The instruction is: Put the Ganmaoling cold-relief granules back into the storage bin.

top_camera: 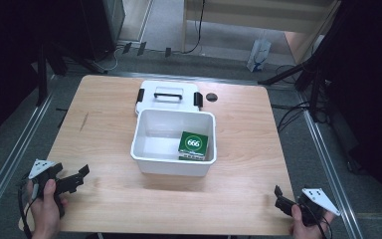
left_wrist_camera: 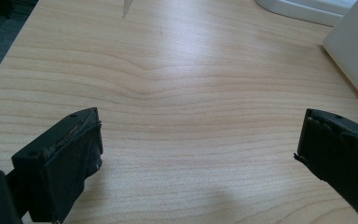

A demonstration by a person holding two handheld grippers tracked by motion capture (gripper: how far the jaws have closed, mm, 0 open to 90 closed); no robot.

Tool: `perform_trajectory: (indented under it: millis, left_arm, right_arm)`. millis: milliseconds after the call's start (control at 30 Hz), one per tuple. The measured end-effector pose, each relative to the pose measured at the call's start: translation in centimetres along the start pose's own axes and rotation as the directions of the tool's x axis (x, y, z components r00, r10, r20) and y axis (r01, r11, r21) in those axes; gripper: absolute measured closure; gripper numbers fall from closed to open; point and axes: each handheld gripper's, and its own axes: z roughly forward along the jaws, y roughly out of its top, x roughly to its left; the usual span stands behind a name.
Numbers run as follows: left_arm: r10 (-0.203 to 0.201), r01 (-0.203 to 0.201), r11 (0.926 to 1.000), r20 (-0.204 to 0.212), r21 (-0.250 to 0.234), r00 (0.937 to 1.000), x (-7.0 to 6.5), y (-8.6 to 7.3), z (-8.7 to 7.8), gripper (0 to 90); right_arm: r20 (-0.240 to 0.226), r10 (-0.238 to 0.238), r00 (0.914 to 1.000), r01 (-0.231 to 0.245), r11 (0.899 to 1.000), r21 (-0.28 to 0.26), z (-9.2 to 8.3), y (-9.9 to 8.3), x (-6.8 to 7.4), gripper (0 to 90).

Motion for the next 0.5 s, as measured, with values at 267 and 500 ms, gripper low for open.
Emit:
perform_trajectory:
  millis: [267, 500]
  left_arm:
    - [0.002, -0.002, 1.0000, -0.002, 0.001, 1.0000, -0.05, 0.04, 0.09, 0.6]
    - [0.005, -0.005, 1.0000, -0.002, 0.001, 1.0000, -0.07, 0.04, 0.08, 0.6]
  right_arm:
    - [-0.017, 0.009, 0.9998, -0.008, 0.999, 0.039, 0.45, 0.21, -0.08, 0.3]
    - [-0.036, 0.021, 0.9991, -0.020, 0.999, 0.033, 0.72, 0.39, -0.34, 0.3]
